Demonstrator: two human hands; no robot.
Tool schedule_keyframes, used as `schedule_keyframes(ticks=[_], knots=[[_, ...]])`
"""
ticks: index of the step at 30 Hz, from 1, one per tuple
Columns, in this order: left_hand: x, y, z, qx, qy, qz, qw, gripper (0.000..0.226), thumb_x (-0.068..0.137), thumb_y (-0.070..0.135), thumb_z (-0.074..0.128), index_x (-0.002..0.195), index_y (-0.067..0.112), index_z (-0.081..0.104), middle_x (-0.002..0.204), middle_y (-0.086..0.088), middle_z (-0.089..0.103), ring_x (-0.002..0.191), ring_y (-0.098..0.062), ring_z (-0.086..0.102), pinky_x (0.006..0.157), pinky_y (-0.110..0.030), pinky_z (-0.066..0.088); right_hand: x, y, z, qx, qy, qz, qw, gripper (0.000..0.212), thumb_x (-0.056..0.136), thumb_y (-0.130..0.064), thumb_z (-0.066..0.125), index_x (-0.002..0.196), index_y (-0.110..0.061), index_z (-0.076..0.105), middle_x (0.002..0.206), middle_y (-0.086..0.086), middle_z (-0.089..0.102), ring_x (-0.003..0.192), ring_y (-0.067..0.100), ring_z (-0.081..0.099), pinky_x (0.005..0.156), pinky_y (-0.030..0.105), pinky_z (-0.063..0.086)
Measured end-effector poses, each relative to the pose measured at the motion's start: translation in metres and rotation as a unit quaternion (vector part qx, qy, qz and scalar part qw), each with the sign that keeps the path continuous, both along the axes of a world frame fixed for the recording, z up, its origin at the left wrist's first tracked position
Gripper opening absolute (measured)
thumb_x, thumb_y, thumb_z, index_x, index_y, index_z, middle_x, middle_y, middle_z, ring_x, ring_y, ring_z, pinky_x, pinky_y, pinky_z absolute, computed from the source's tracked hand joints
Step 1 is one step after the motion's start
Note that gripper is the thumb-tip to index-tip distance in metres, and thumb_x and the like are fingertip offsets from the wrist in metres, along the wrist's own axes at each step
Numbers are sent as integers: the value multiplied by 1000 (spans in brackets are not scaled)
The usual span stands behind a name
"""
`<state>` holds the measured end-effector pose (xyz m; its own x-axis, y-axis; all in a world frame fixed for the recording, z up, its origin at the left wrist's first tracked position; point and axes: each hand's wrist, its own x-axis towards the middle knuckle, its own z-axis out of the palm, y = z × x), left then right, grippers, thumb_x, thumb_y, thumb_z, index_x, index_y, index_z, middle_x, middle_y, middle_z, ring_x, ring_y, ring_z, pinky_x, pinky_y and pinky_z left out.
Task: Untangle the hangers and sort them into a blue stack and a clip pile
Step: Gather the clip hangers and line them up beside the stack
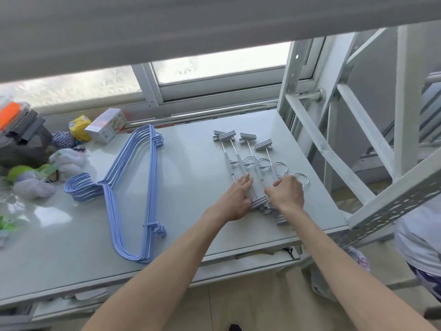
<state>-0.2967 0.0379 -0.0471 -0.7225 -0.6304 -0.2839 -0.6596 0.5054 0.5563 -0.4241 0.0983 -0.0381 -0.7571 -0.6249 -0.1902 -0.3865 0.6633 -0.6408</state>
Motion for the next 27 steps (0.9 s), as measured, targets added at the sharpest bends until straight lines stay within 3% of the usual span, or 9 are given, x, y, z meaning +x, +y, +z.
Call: schedule_keyframes(ticks=[2, 4, 5, 6, 7, 9, 21, 27], knots=[[-5, 1, 0, 1, 4, 0, 1000, 67, 94, 5, 39, 154, 6, 11, 162, -8, -1, 150, -17, 0, 114, -17, -4, -4, 3, 2, 1, 4, 2, 1000, 11, 62, -7, 62, 53, -10, 55, 56, 6, 47, 65, 32, 49, 54, 29, 39], [-9, 3, 0, 2, 10, 5, 1000, 67, 94, 5, 40, 154, 6, 12, 163, -8, 0, 150, -17, 1, 115, -19, -3, -7, 4, 1, 0, -2, 2, 1000, 11, 64, -8, 62, 56, -13, 56, 57, 6, 47, 68, 33, 51, 56, 30, 40], [-10, 5, -1, 2, 13, 11, 1000, 66, 94, 6, 40, 154, 6, 13, 163, -8, 1, 150, -17, 1, 116, -20, -2, -9, 4, -1, -1, -3, 5, 1000, 4, 67, -9, 63, 65, -13, 64, 66, 7, 56, 76, 33, 56, 62, 30, 43], [-9, 7, -1, 1, 16, 17, 1000, 66, 94, 7, 40, 154, 7, 14, 163, -7, 2, 150, -16, 2, 117, -21, 0, -10, 5, -3, -5, -3, 10, 1000, 11, 71, -11, 65, 80, -11, 70, 82, 9, 65, 88, 33, 60, 70, 30, 46], [-8, 8, -1, -1, 20, 22, 1000, 65, 95, 9, 41, 154, 7, 15, 163, -6, 3, 150, -16, 3, 118, -22, 1, -12, 6, -6, -9, 0, 13, 1000, 22, 75, -14, 65, 95, -8, 71, 98, 9, 69, 100, 31, 62, 78, 31, 48], [-6, 10, -3, -6, 27, 26, 999, 64, 96, 13, 41, 155, 9, 16, 163, -3, 5, 150, -14, 4, 119, -25, 5, -13, 9, -9, -14, 5, 16, 1000, 31, 77, -17, 66, 107, -7, 70, 113, 10, 68, 109, 28, 61, 86, 33, 48], [-2, 10, -9, -15, 51, 38, 998, 62, 96, 17, 43, 154, 13, 21, 162, 3, 9, 149, -9, 7, 118, -24, 7, -18, 16, -5, 1, 18, 38, 999, 32, 80, -25, 69, 109, -11, 71, 114, 8, 69, 108, 26, 63, 90, 33, 50], [0, 10, -8, -20, 47, 34, 998, 62, 97, 18, 41, 155, 15, 20, 162, 4, 8, 149, -9, 6, 118, -23, 6, -13, 16, -6, -9, 24, 33, 999, 28, 88, -21, 60, 112, -11, 69, 119, 10, 67, 111, 29, 60, 90, 35, 49]])
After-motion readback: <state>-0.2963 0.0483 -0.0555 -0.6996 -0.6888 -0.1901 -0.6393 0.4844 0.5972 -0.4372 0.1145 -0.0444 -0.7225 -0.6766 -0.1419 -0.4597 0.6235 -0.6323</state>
